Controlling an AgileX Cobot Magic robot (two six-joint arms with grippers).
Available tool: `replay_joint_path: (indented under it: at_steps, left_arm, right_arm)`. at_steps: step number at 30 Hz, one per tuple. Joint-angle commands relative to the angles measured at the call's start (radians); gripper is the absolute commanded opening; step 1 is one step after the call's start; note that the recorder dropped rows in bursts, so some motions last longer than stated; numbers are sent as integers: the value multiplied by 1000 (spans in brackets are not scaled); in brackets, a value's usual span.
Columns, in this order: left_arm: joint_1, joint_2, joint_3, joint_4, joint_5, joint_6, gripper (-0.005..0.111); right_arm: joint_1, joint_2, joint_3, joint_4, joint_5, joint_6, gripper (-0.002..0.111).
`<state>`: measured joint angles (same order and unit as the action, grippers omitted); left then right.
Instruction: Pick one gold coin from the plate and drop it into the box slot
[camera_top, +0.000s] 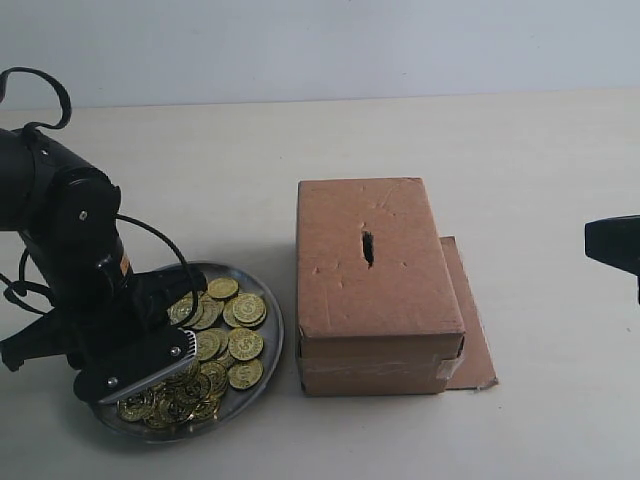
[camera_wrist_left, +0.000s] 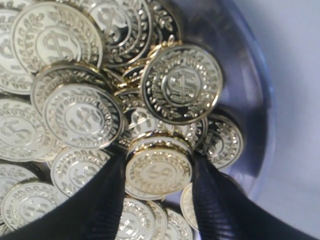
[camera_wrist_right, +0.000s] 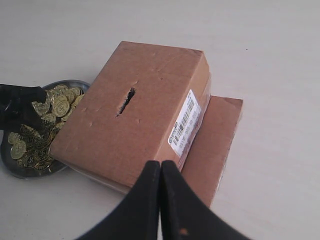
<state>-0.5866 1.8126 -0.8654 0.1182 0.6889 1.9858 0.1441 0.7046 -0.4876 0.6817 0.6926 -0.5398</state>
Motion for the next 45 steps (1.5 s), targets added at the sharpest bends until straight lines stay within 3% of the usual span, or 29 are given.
replay_joint_path:
  at_steps: [1,45]
  left_arm:
    - [-3,2,2,10,-10,-6,36]
    - [-3,-38,2,-10,-14,-10,36]
  right_arm:
    - [2,1,-8,8,1,-8,0]
    - [2,1,-8,8,1,-8,0]
